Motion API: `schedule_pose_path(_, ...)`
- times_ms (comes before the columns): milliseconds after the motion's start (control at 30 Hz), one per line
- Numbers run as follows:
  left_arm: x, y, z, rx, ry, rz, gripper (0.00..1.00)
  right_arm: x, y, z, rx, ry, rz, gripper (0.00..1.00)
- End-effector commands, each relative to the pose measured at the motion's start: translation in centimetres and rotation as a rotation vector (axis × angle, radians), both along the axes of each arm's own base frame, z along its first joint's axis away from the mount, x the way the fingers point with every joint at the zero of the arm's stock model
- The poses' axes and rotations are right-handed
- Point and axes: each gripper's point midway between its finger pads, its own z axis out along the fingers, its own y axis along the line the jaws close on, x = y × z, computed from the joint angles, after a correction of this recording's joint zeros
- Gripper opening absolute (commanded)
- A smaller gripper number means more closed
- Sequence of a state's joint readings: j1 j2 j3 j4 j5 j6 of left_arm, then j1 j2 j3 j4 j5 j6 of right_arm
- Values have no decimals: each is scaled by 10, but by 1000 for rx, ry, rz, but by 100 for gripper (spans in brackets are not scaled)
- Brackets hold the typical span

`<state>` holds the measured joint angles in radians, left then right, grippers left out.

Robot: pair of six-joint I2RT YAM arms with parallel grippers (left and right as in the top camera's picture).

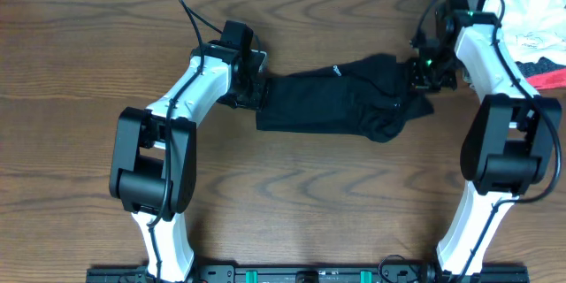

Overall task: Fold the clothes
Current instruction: 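Grasp the strip's right end and fold it leftward with the right gripper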

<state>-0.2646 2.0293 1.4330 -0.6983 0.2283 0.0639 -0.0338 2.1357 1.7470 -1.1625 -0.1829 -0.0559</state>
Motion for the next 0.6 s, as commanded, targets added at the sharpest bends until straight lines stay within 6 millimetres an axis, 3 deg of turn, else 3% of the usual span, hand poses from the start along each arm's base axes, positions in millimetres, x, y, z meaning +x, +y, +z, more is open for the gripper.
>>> schedule_pose_path(0, 3, 1, 3, 11, -15, -8, 59, 9, 33, 58, 34, -146, 80, 1)
schedule_pose_path(200, 3, 1, 3, 10, -15, -8, 54, 2, 85, 90, 48, -235, 204, 1)
schedule_pose_path(300, 4, 1, 3, 9, -20, -8, 49, 1, 115, 94, 59, -268, 269, 1)
schedule_pose_path(567, 6, 0, 3, 7, -25, -8, 49, -5, 198, 103, 113, -367, 398, 2)
